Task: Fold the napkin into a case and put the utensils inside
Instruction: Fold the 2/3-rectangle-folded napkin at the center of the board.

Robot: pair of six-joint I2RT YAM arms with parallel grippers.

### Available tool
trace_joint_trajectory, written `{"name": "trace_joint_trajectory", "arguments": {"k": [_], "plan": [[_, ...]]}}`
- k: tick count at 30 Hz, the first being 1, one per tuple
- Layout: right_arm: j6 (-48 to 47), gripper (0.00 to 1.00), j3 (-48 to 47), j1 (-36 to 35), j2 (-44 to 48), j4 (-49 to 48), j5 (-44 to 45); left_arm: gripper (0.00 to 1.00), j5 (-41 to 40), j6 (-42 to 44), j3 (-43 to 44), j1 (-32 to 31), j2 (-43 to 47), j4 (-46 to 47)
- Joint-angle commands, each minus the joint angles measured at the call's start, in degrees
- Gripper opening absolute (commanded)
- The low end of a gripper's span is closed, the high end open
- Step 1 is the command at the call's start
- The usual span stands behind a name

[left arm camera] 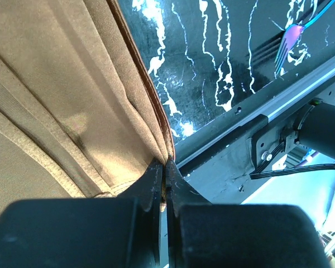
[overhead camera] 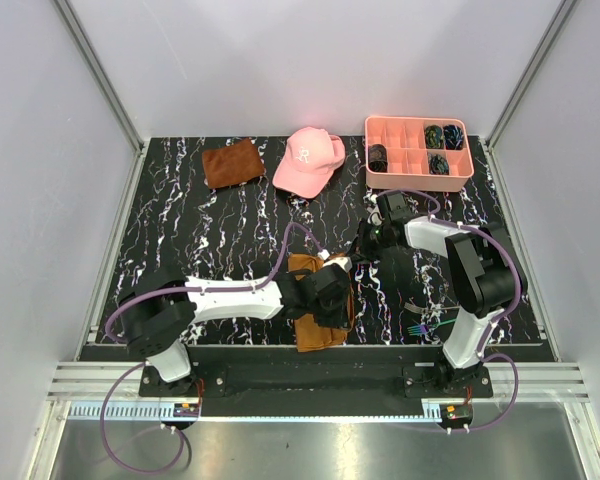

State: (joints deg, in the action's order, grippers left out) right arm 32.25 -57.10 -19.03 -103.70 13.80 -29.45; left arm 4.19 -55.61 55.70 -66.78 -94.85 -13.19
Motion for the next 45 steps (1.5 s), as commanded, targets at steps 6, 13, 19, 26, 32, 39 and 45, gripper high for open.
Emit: {"name": "trace_joint_trajectory", "arguments": {"k": [6, 13, 19, 26, 32, 39, 45], "plan": [[-1.67, 0.41, 1.46, 0.13, 1.57, -1.14, -0.34, 0.0, 0.47, 1.48, 1.95, 0.25, 2.21, 0.89], [1.67, 0.49, 6.82, 0.13, 2.01, -7.11, -5.08, 0.0, 0.82, 1.3, 2.31, 0.51, 1.16, 1.15], [3.26, 0.37, 8.76, 0.13, 1.92, -11.87, -6.76, 0.0, 1.7, 1.12, 2.74, 0.43, 0.19, 1.15], [4.4, 0.0, 8.06, 0.13, 3.59, -11.26, -6.23, 0.56, -3.03, 3.66, 1.96, 0.86, 5.71, -2.01], [4.49, 0.0, 7.97, 0.04, 4.99, -9.67, -5.36, 0.46, -6.64, 3.94, -3.91, 9.44, 16.62, -7.28], [4.84, 0.0, 6.83, -0.39, 5.44, -7.65, -3.51, 0.1, -1.29, 7.53, -5.61, 24.06, 10.67, -2.1], [5.37, 0.0, 5.25, -1.63, 5.35, -4.93, -1.75, 0.06, -0.15, 8.95, -2.18, 25.83, 3.11, 1.23]]}}
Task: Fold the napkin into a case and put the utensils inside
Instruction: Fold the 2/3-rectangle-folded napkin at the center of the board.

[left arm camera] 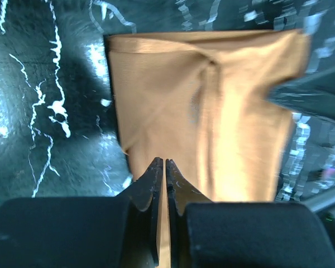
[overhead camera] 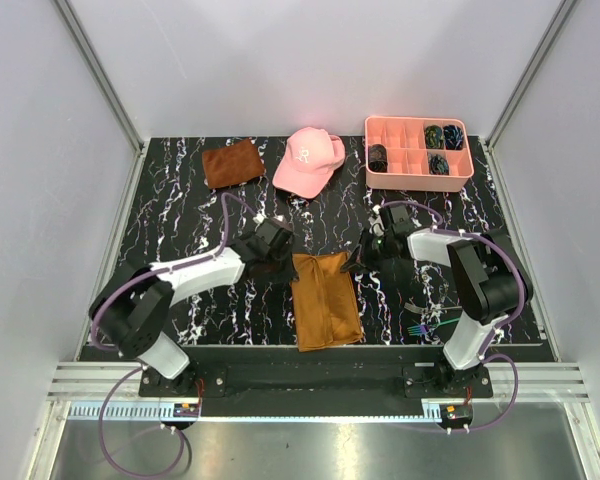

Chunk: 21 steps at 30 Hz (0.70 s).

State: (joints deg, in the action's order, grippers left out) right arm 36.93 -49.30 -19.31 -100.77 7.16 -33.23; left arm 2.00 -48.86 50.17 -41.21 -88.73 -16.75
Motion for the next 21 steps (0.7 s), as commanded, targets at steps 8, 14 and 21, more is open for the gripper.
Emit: {"name": "trace_joint_trajectory", "arguments": {"k": [8, 14, 21], "plan": [[3.76, 0.0, -4.49, -3.8, 4.0, 4.27, 4.66, 0.04, 4.15, 1.4, 5.2, 0.25, -10.84, 7.17], [8.07, 0.0, -6.33, -6.87, 4.71, 6.55, 7.04, 0.04, 5.2, 0.87, 4.06, 0.25, -12.43, 9.02], [15.97, 0.0, -6.69, -9.69, 4.88, 6.99, 10.64, 0.04, 6.17, 0.61, 3.35, 0.25, -12.79, 10.51]]}}
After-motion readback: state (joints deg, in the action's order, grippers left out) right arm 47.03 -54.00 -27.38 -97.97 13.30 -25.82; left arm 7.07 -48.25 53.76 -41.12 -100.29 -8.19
